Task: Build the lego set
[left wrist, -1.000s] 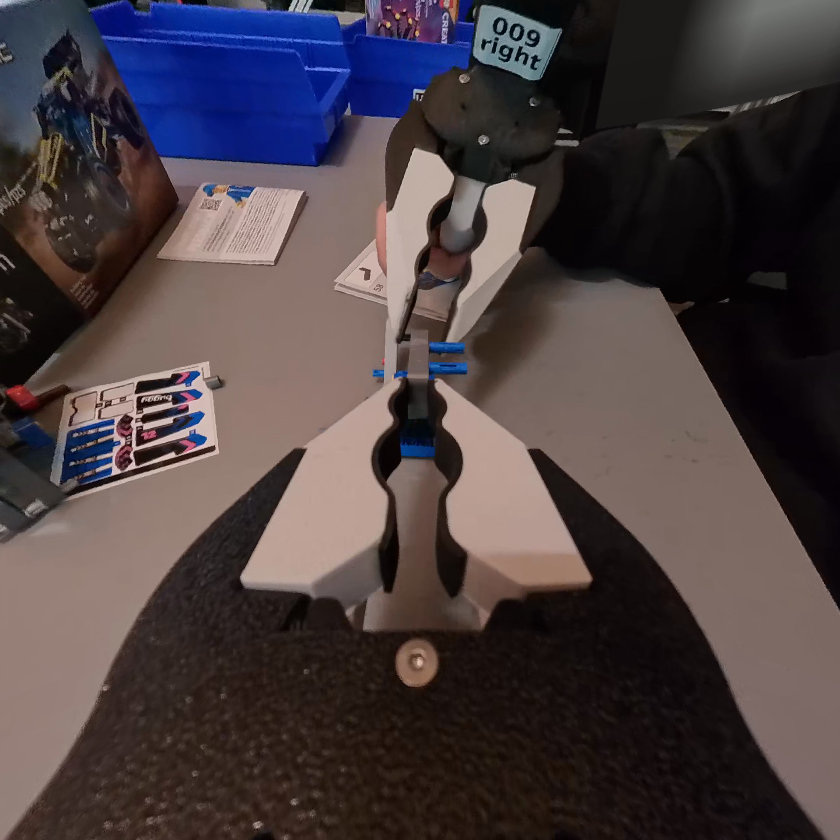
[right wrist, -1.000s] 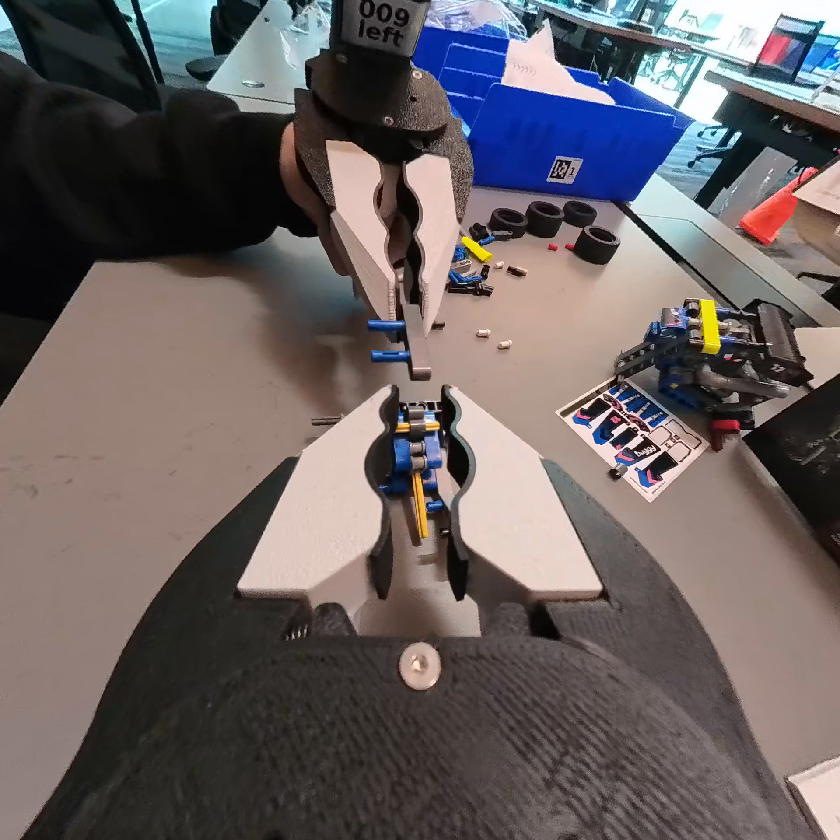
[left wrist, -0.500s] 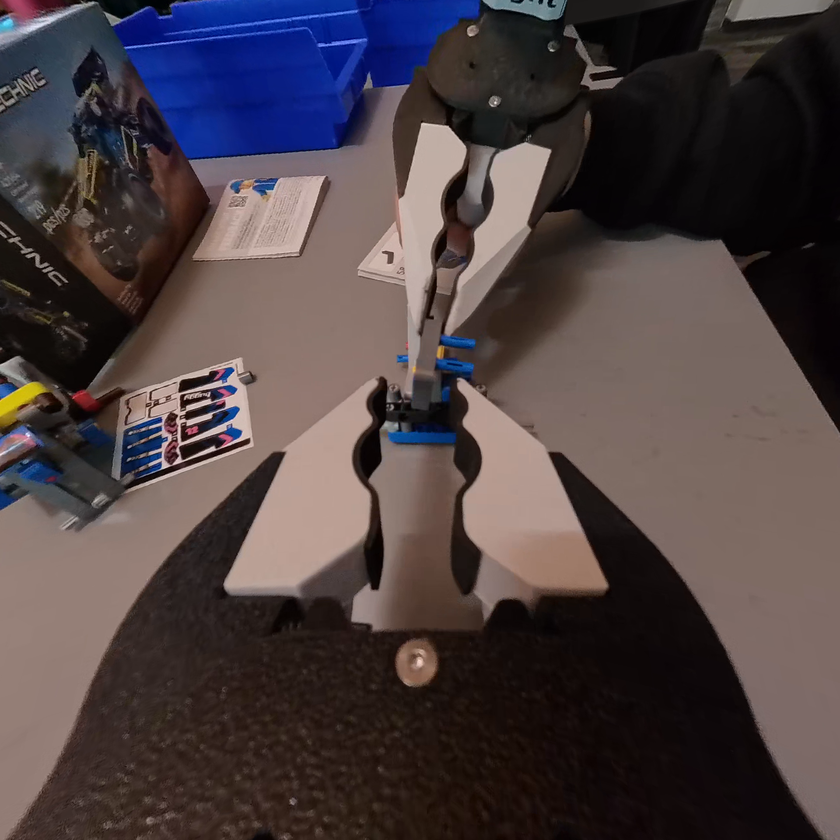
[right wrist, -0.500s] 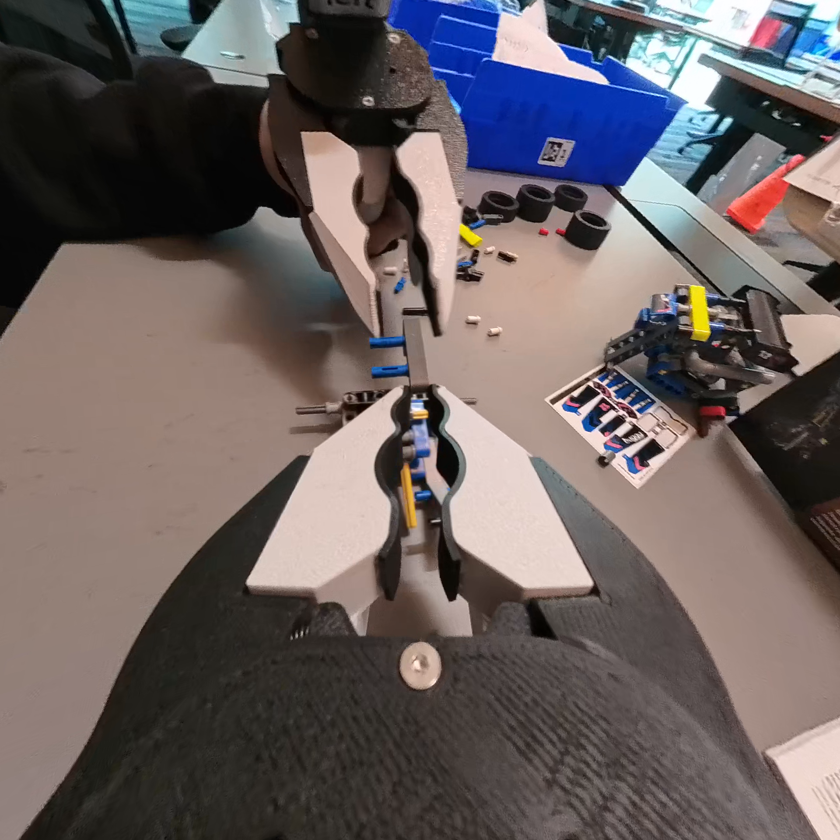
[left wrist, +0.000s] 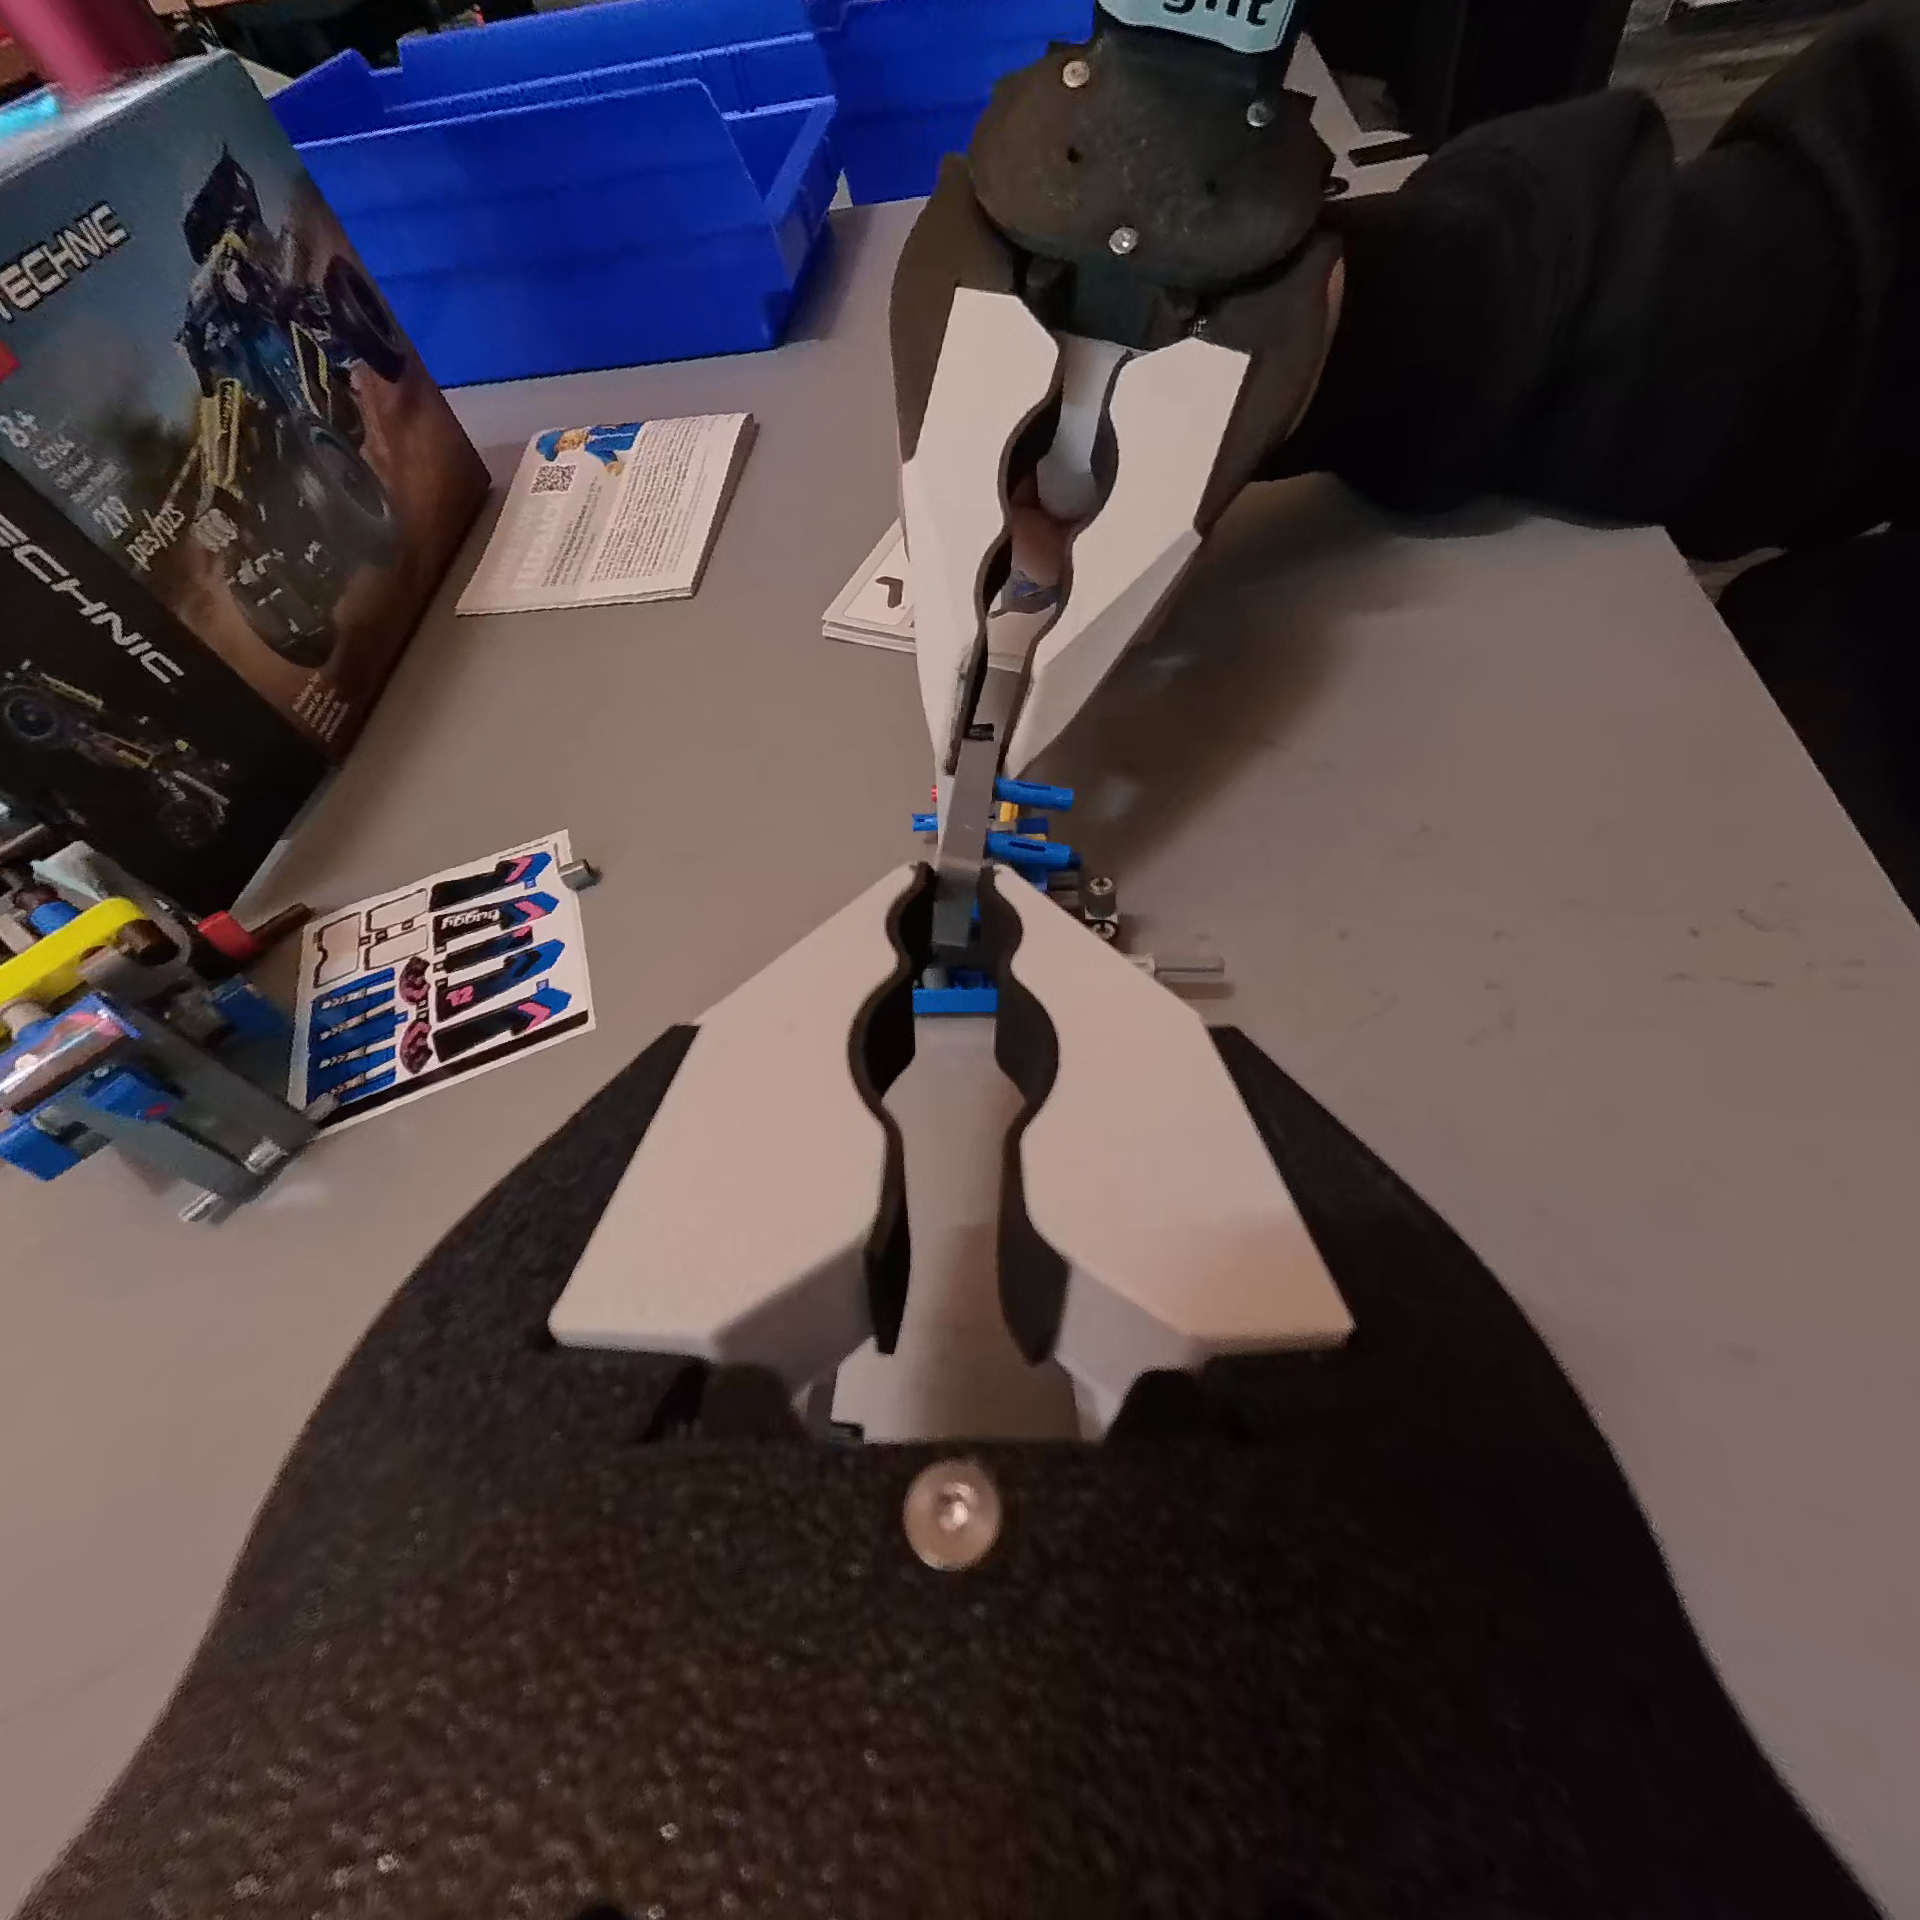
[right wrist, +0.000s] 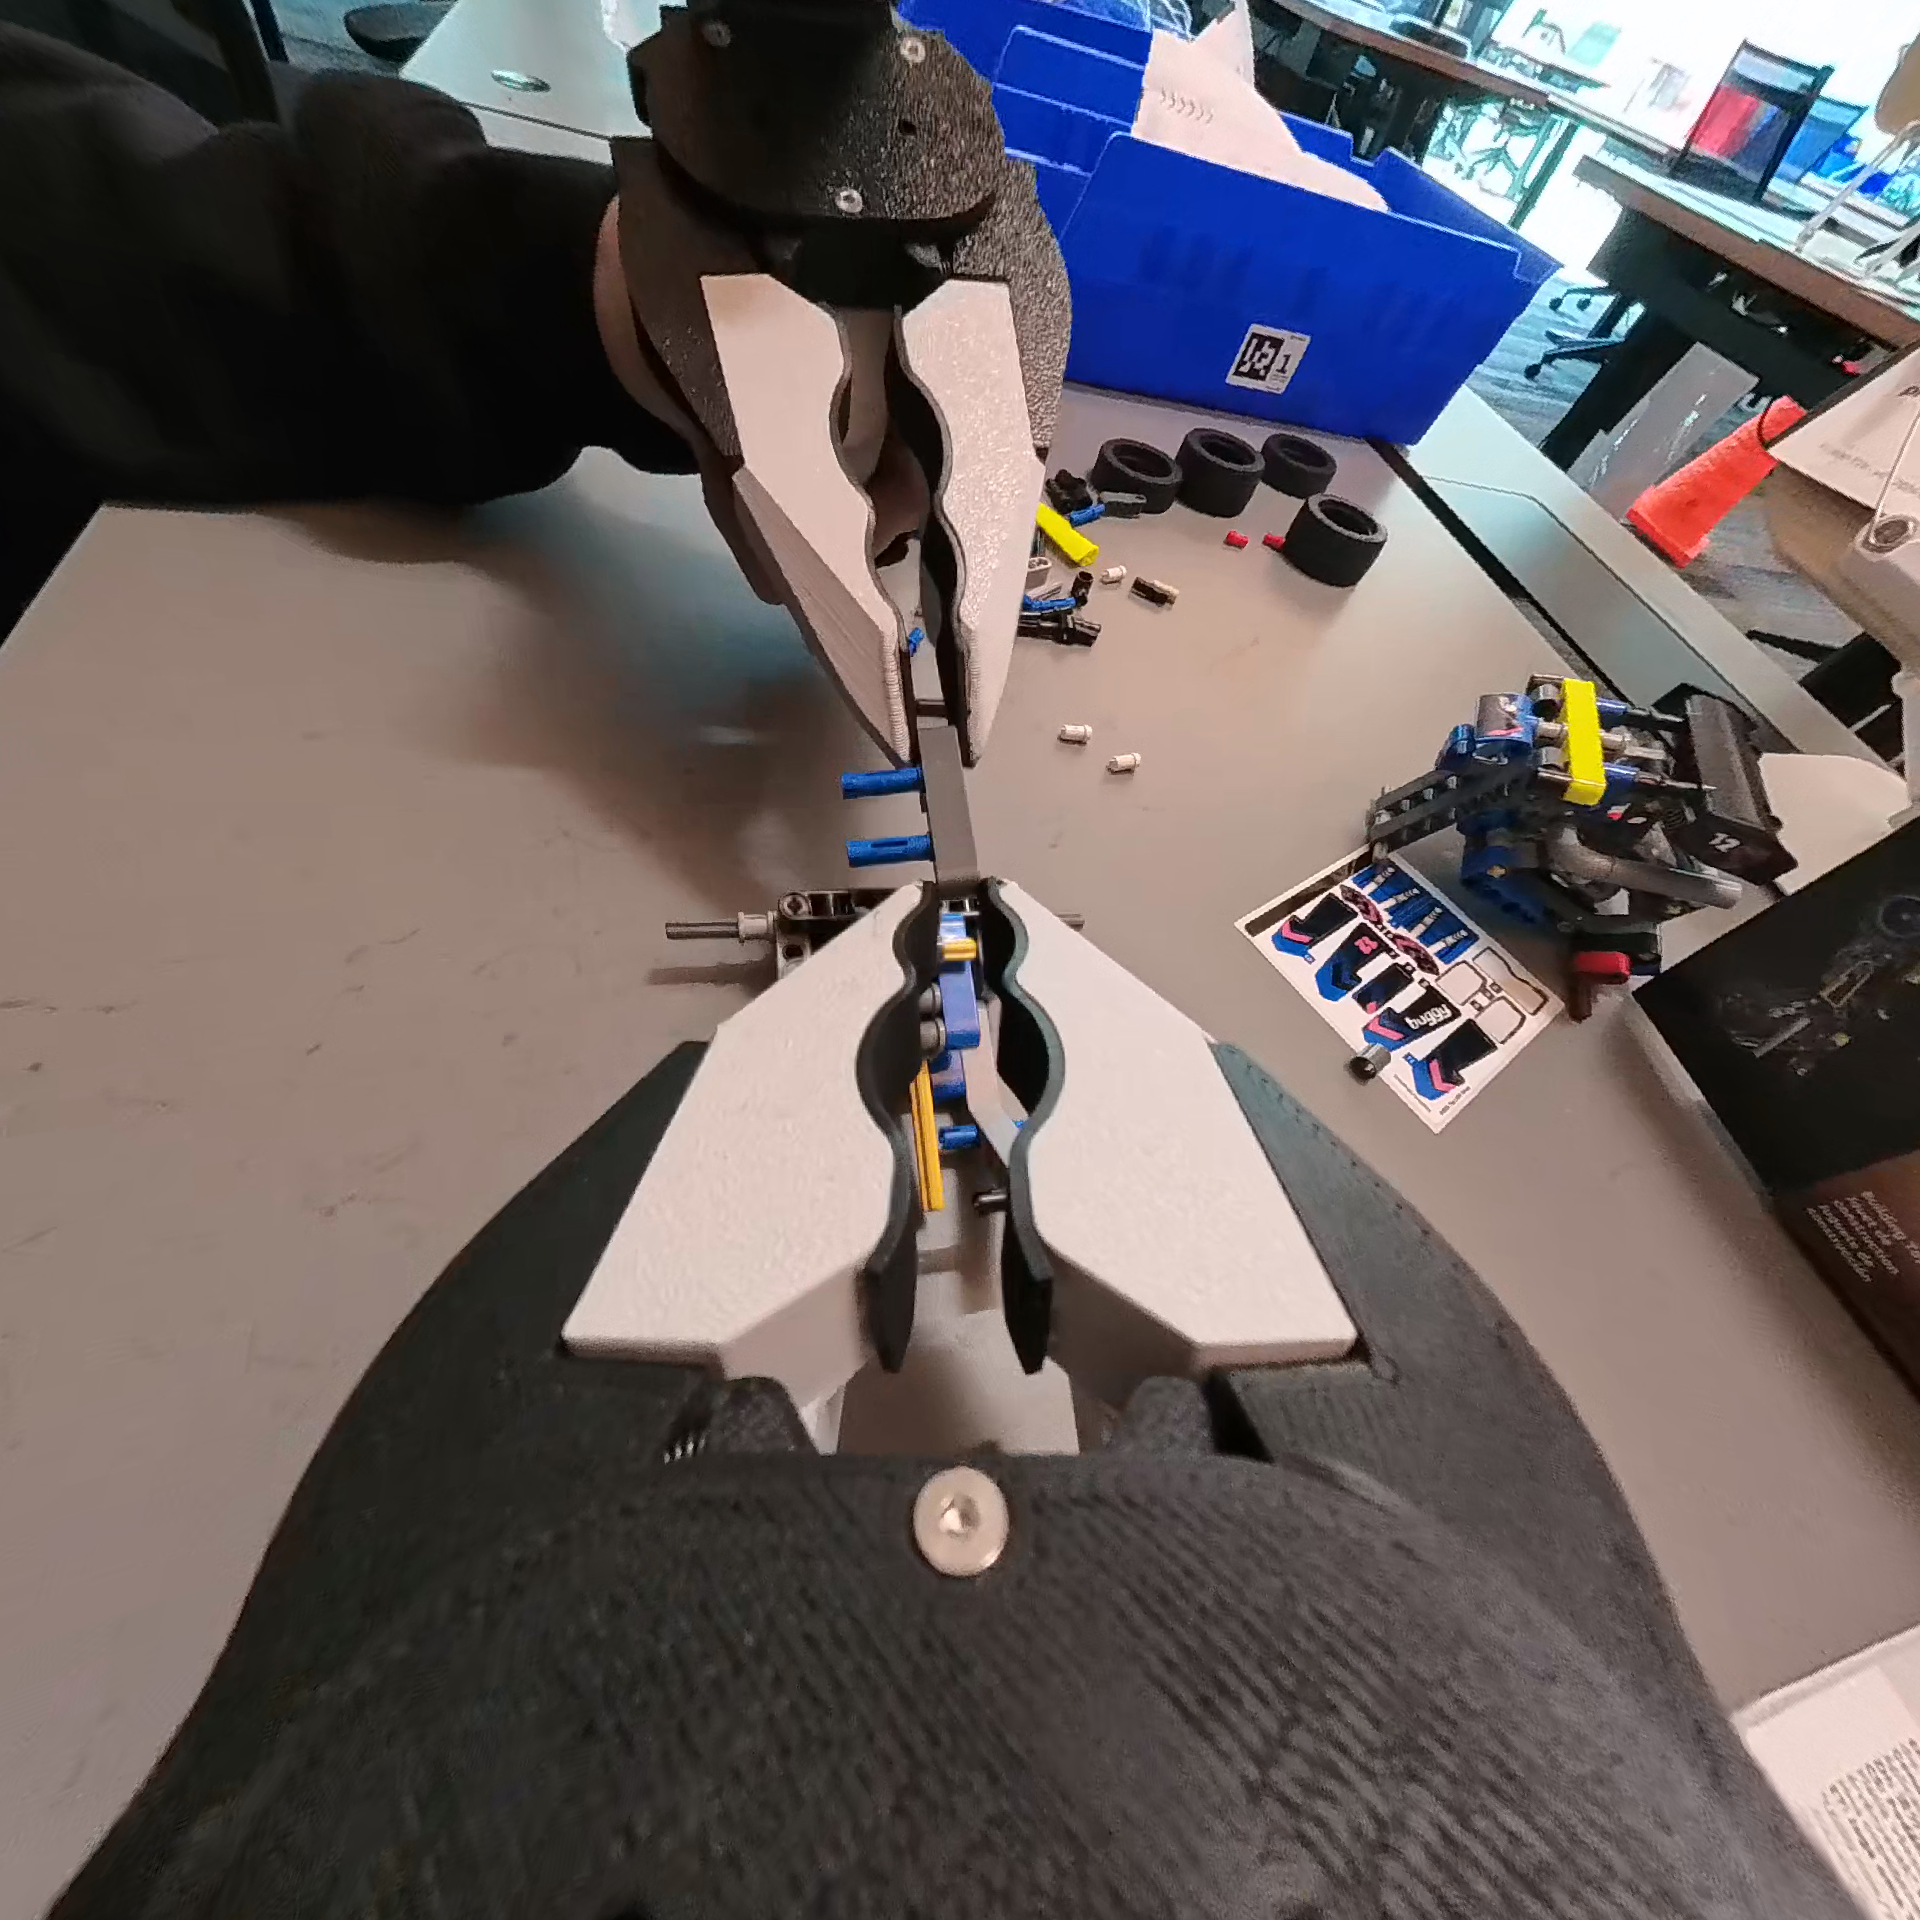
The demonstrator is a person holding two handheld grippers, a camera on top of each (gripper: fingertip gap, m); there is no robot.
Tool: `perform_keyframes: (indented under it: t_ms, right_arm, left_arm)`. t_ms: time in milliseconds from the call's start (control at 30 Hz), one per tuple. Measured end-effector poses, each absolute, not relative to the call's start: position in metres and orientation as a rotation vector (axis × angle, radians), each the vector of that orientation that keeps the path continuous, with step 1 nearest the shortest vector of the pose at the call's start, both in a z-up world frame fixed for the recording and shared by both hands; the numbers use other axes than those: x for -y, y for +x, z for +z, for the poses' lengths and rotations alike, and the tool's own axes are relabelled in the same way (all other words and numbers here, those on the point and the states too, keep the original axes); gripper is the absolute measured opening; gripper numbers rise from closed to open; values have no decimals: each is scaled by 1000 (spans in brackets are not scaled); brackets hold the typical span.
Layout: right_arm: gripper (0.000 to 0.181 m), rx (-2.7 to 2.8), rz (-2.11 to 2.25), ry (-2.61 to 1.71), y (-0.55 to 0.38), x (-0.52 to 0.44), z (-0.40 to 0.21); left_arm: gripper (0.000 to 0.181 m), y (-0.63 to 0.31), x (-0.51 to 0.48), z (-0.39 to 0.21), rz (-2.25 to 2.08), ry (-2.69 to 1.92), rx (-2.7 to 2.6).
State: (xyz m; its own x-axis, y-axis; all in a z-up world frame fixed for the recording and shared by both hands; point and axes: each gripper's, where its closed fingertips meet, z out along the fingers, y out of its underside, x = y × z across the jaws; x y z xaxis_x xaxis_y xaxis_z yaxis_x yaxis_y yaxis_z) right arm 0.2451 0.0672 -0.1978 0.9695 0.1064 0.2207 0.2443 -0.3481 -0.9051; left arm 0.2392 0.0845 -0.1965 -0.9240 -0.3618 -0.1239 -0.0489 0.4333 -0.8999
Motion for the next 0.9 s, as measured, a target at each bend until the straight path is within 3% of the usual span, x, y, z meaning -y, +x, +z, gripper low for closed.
perform_keyframes:
  t_ms: [33, 167, 300, 367, 900]
  right_arm:
    - [6, 258, -155, -1936, 246, -67, -199]
    - [6, 243, -173, -1942, 249, -67, -199]
    - [36, 185, -34, -1931, 248, -62, -198]
    - [42, 182, -22, -1957, 248, -62, -202]
    - [42, 221, -82, -2065, 250, -68, -221]
  left_arm:
    - [5, 239, -84, -197, -1479, -349, -2394]
    - [4, 242, -85, -197, -1424, -319, -2371]
    - [5, 253, -93, -198, -1358, -343, -2319]
    - [5, 257, -97, -199, -1348, -394, -2309]
    - [5, 256, -93, -217, -1335, -435, -2440]
